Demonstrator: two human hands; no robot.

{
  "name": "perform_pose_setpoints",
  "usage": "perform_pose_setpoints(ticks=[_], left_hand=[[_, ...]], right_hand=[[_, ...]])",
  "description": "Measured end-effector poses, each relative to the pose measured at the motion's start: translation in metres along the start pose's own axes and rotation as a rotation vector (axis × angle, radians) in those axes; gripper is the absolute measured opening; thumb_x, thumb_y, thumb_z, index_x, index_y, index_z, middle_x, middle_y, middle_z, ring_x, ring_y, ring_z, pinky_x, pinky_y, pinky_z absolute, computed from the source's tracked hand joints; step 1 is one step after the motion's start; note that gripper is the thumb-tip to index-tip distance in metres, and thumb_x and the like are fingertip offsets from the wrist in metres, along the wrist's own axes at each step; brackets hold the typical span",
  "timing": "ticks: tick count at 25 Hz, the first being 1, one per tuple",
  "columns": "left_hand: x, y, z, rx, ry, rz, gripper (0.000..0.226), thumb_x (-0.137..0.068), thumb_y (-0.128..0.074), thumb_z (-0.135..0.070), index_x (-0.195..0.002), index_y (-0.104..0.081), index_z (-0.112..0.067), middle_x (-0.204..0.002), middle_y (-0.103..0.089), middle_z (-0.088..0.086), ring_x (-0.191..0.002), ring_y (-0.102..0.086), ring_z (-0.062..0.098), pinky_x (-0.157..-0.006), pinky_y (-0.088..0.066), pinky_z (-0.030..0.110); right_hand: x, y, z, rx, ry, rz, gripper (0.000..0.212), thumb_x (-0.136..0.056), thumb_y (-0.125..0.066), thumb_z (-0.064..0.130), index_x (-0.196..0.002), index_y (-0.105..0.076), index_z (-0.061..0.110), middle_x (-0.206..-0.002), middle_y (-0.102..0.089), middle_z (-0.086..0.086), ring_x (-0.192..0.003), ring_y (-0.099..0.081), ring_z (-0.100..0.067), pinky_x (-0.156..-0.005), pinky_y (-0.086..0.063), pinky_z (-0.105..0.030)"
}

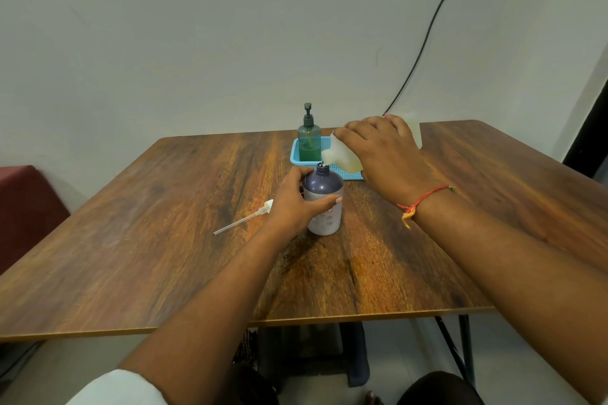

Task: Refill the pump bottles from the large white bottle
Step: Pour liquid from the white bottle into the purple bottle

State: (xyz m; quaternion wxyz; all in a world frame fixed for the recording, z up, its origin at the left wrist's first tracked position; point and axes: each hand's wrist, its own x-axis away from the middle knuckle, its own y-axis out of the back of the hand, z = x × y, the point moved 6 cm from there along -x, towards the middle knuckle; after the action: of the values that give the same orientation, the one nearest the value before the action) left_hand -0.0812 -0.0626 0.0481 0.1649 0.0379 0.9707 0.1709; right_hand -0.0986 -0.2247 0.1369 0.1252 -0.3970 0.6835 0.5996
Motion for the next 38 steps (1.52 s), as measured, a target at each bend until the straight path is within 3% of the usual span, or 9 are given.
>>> perform_pose_setpoints(ticks=[7,38], left_hand=[[0.0011,0.0001,-0.0019,0.007,-0.003,0.003,0.061,-0.075,-0.089,-0.024,-0.123,-0.051,-0.029,-0.120,-0.059,-0.011,-0.104,-0.058,-0.001,-0.078,-0.049,0.015],[0.0020,0.0001,-0.0044,0.003,0.007,0.011,0.063,-0.075,-0.088,-0.024,-0.126,-0.052,-0.027,-0.120,-0.059,-0.013,-0.101,-0.057,-0.004,-0.072,-0.048,0.011]], right_hand=[[-0.0003,0.0006,0.0004,-0.007,0.000,0.003,0.055,-0.090,-0.058,0.014,-0.143,-0.048,0.024,-0.141,-0.056,-0.004,-0.129,-0.049,-0.031,-0.114,-0.027,-0.054],[0.0000,-0.0003,0.0010,0.032,0.014,-0.017,0.056,-0.091,-0.066,0.016,-0.143,-0.047,0.026,-0.140,-0.057,-0.004,-0.127,-0.050,-0.031,-0.113,-0.028,-0.054]])
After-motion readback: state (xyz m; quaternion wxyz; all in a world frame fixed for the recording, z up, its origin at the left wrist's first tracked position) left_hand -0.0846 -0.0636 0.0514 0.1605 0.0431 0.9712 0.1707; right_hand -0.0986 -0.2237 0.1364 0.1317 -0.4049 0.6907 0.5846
